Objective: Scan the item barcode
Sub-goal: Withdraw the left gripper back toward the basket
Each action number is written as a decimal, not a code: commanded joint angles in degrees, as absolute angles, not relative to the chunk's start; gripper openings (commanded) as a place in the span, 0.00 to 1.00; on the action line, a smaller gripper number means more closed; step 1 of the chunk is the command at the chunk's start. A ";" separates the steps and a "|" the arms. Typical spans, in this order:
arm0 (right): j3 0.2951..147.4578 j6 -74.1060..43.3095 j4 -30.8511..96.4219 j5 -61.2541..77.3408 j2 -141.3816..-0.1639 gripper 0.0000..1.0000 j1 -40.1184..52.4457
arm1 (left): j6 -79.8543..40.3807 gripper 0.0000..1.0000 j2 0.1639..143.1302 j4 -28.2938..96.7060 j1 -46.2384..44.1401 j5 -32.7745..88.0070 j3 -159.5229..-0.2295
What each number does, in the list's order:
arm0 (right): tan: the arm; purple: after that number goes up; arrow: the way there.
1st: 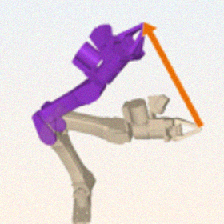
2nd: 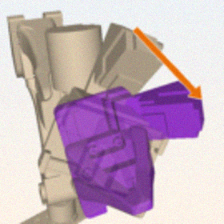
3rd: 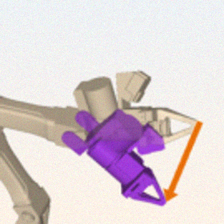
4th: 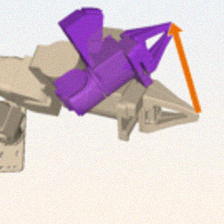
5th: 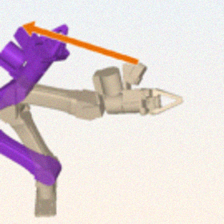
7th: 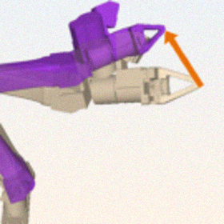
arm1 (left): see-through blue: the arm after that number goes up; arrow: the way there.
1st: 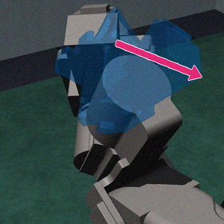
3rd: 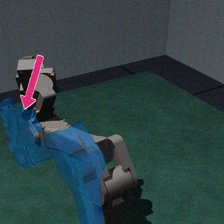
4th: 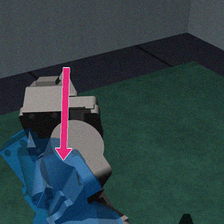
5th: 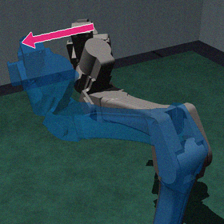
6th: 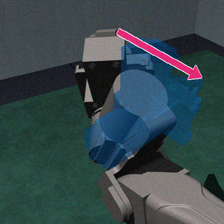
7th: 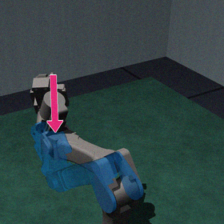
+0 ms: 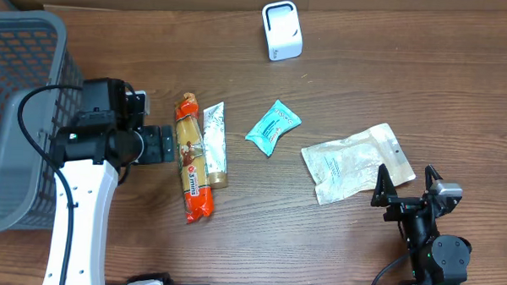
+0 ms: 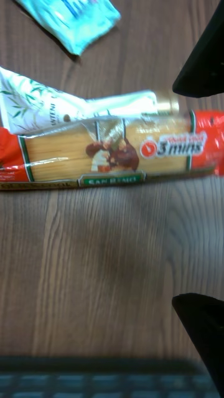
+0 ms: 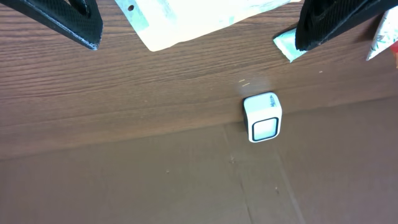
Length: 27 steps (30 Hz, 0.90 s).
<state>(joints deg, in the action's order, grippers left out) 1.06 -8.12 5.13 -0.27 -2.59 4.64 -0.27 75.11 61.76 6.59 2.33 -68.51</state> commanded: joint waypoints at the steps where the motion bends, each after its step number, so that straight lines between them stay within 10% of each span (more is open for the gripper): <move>1: 0.45 -7.88 4.78 -0.38 -2.50 1.00 4.86 | 9.28 0.91 74.32 61.91 8.27 1.21 -69.30; 27: 0.45 -7.88 4.78 -0.38 -2.50 1.00 4.86 | 7.68 0.93 64.75 59.51 33.65 3.22 -73.19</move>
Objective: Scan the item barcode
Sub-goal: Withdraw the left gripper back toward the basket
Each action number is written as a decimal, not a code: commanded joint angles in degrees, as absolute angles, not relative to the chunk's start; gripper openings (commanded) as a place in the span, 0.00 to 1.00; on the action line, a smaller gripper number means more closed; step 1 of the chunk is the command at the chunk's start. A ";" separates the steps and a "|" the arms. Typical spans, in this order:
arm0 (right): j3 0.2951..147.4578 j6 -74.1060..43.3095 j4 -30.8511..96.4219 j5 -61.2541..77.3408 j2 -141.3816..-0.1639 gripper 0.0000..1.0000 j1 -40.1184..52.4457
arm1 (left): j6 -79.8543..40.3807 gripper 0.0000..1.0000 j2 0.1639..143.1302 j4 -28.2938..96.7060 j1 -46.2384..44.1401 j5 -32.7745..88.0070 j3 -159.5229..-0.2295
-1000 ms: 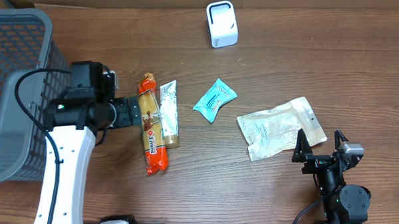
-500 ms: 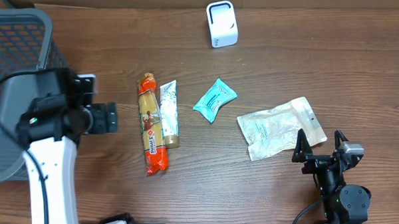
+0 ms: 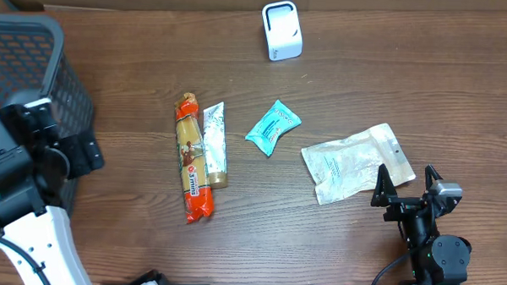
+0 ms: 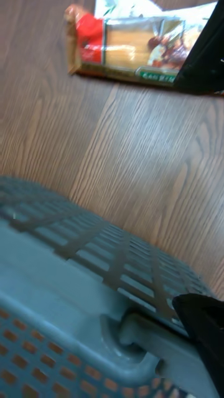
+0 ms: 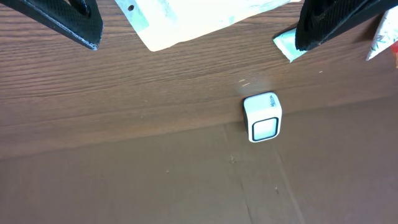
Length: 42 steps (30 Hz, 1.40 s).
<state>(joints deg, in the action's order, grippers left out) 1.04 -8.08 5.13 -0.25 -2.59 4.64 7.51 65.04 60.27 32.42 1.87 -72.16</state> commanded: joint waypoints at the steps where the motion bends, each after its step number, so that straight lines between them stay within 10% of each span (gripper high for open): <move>1: 0.45 -7.88 4.78 -0.38 -2.50 1.00 4.86 | 7.64 0.93 64.75 59.40 33.65 3.11 -73.19; 42: 0.45 -7.88 4.78 -0.38 -2.50 1.00 4.86 | 17.52 0.97 73.63 38.52 33.39 29.87 -74.46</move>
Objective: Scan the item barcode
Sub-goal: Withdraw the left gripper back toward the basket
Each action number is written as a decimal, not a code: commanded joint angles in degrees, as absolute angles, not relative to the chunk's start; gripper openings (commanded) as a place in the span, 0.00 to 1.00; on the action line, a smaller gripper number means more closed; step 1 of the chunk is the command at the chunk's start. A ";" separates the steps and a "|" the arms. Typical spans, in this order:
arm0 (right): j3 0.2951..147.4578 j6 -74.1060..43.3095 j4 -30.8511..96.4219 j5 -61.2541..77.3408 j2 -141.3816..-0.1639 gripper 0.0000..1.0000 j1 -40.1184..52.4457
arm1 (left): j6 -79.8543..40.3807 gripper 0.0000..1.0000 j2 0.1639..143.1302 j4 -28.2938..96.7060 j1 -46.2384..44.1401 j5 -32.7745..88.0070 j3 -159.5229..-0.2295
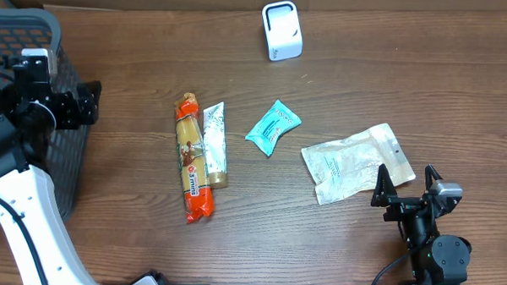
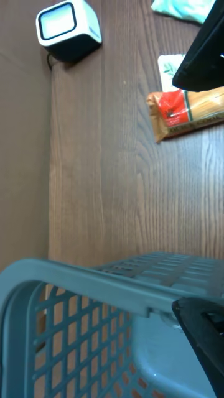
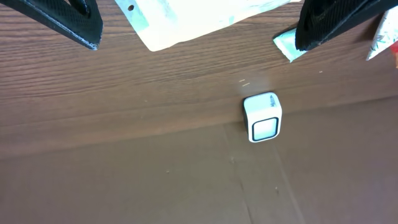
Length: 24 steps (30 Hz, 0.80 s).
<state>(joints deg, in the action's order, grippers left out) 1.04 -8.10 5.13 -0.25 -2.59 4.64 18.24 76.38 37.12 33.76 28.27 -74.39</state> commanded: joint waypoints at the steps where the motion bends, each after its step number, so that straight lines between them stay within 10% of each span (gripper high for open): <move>1: 0.45 -7.88 4.78 -0.38 -2.50 1.00 4.86 | 17.56 0.97 73.41 40.05 33.36 29.87 -74.46; 24: 0.45 -7.88 4.80 -0.38 -2.50 1.00 4.86 | 17.26 0.98 75.11 48.23 33.34 24.40 -74.26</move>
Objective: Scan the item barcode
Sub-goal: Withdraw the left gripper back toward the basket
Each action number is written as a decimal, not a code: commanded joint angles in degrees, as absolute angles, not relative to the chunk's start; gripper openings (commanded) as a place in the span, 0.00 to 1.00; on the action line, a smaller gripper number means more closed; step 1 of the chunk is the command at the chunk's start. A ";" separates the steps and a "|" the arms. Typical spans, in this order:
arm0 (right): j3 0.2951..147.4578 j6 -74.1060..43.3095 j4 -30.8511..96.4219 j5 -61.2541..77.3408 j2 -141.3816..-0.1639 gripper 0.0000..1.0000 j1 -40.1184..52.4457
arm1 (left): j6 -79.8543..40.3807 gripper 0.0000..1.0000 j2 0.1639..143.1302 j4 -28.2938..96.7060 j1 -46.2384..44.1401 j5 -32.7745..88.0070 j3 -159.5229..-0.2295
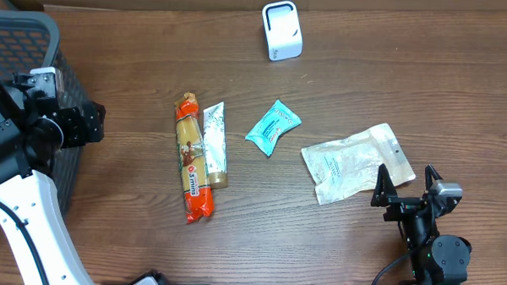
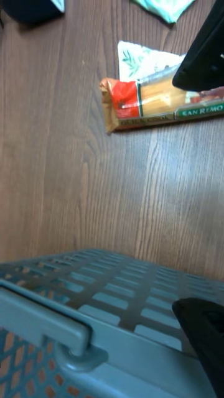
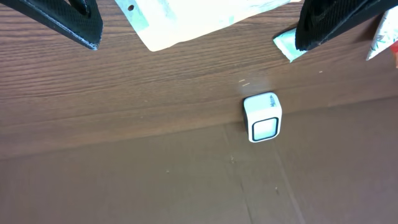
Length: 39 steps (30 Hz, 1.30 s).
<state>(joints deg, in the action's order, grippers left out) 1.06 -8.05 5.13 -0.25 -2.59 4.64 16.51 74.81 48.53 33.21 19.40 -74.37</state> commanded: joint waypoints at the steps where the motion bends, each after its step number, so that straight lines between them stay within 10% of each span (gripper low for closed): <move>1: 0.45 -7.88 4.78 -0.38 -2.50 1.00 4.86 | 18.17 0.98 75.11 48.42 33.32 26.94 -74.26; 39: 0.45 -7.88 4.80 -0.38 -2.50 1.00 4.86 | 18.87 1.00 75.33 52.07 33.34 29.43 -74.26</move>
<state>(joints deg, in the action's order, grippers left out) 1.06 -8.05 5.15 -0.25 -2.59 4.64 18.02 75.07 52.10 33.21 28.12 -74.37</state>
